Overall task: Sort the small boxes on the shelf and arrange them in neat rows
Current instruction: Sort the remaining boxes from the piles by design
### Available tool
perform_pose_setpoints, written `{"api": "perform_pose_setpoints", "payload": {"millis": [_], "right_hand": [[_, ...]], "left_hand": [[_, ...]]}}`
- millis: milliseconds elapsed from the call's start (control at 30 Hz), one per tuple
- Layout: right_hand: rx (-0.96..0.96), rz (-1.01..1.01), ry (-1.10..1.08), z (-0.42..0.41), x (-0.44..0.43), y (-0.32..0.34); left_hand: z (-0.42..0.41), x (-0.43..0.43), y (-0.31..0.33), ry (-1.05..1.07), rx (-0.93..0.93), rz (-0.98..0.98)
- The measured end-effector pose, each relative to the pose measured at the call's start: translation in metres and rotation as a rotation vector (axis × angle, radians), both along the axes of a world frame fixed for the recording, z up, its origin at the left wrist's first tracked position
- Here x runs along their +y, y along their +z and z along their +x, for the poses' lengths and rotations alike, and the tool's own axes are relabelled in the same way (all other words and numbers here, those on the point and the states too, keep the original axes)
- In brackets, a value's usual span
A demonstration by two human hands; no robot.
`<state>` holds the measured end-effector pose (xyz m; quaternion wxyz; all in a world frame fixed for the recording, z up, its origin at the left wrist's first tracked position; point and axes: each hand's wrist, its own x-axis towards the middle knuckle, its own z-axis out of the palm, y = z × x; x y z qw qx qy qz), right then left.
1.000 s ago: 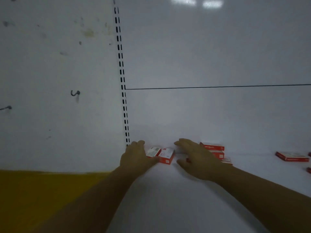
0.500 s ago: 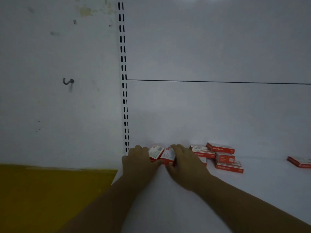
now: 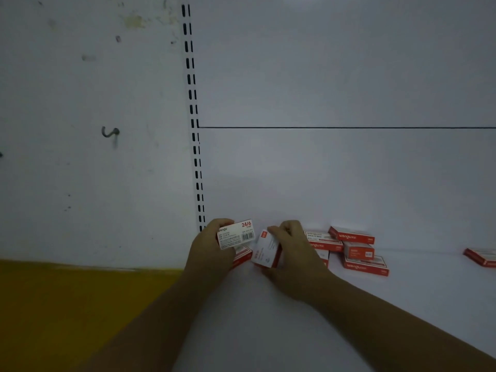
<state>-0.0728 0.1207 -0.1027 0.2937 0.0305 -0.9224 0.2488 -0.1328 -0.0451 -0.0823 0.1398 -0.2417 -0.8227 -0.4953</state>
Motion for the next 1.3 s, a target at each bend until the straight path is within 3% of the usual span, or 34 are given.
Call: {"api": "perform_pose_setpoints", "payload": {"millis": [300, 600, 933, 1133, 1300], "right_hand": [[-0.096, -0.221, 0.134, 0.004, 0.004, 0.002], [-0.08, -0.773, 0.272, 0.009, 0.001, 0.013], [0.001, -0.862, 0.304, 0.014, 0.006, 0.031], [-0.015, -0.784, 0.373, 0.017, -0.001, 0.042], [0.006, -0.779, 0.347, 0.02, -0.009, 0.053]], "left_hand": [[0.004, -0.004, 0.0, -0.055, -0.045, 0.205], [0.01, -0.001, 0.007, -0.124, -0.213, 0.263], [0.007, -0.01, 0.025, -0.311, -0.624, 0.643], [0.014, -0.01, 0.044, -0.483, -0.999, 0.999], [0.023, -0.017, 0.054, -0.546, -0.984, 0.922]]}}
